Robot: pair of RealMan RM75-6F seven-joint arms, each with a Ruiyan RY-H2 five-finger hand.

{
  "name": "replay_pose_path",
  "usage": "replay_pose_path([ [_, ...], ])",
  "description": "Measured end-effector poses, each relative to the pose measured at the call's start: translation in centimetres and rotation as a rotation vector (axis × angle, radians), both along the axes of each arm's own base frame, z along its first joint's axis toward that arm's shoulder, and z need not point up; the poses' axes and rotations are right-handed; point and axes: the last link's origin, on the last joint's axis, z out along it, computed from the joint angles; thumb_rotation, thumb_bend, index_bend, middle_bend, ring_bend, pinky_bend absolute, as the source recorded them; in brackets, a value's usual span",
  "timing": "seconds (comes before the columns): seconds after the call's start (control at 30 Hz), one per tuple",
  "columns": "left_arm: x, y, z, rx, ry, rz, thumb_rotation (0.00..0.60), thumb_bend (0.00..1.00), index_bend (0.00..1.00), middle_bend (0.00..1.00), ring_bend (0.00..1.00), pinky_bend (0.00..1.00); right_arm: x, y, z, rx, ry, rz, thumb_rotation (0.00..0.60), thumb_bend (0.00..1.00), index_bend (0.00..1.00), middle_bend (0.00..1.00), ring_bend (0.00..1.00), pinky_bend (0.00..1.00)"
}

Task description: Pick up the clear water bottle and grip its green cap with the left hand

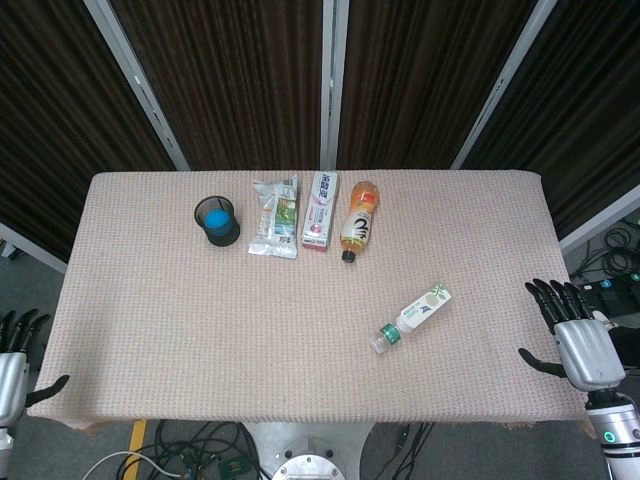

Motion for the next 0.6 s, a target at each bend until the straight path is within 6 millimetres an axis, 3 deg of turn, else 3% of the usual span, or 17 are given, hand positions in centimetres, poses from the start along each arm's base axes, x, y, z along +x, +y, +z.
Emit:
replay_pose_path([
  [0.33,0.4,0.2,0.1,-0.001,0.001,-0.015,0.6,0.03,0.17,0.11,0.04,0.07,0.3,-0.5,-0.3,0.027,0.004,0.017,0.6,0.1,0.0,0.05,0.0,0.0],
  [0.6,0.9,1.1,0.1,-0.008,-0.012,-0.039,0.6,0.03,0.17,0.11,0.04,0.07,1.8,-4.3,-2.7,0.179,0.066,0.087,0.6,0.1,0.0,0.05,0.0,0.0],
])
